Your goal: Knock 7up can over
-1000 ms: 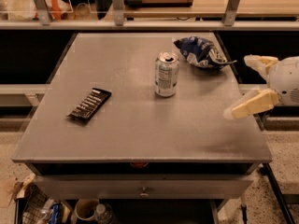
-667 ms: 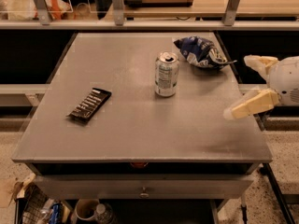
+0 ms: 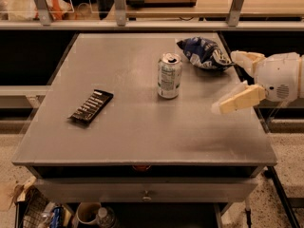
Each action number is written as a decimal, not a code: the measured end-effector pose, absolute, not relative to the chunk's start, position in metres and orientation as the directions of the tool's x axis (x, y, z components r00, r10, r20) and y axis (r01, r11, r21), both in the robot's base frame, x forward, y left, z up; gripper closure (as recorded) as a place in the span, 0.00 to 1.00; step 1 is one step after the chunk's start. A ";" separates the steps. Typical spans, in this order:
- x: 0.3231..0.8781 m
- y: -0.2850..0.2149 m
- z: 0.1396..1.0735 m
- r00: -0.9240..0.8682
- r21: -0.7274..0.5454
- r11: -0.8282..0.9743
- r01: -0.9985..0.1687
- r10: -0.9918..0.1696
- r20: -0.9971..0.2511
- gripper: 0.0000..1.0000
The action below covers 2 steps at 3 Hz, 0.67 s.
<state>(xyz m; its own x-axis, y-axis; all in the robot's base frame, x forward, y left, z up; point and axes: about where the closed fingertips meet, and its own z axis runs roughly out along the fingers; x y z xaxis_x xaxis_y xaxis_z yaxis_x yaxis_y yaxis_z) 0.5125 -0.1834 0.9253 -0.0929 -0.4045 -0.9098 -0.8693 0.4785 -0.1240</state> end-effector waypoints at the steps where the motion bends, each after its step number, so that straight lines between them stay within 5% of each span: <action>1: 0.519 -0.163 0.926 -0.083 -0.094 0.461 -0.883 -0.348 -0.934 0.00; 2: 0.528 -0.142 0.925 -0.072 -0.086 0.459 -0.884 -0.315 -0.946 0.00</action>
Offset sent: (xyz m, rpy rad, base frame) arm 0.0293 0.0590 -0.0030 0.1428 -0.0232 0.0240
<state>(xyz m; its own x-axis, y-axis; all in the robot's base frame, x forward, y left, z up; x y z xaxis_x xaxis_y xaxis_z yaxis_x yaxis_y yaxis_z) 0.5284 -0.1423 0.9247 -0.0718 -0.3153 -0.9463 -0.8845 0.4586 -0.0856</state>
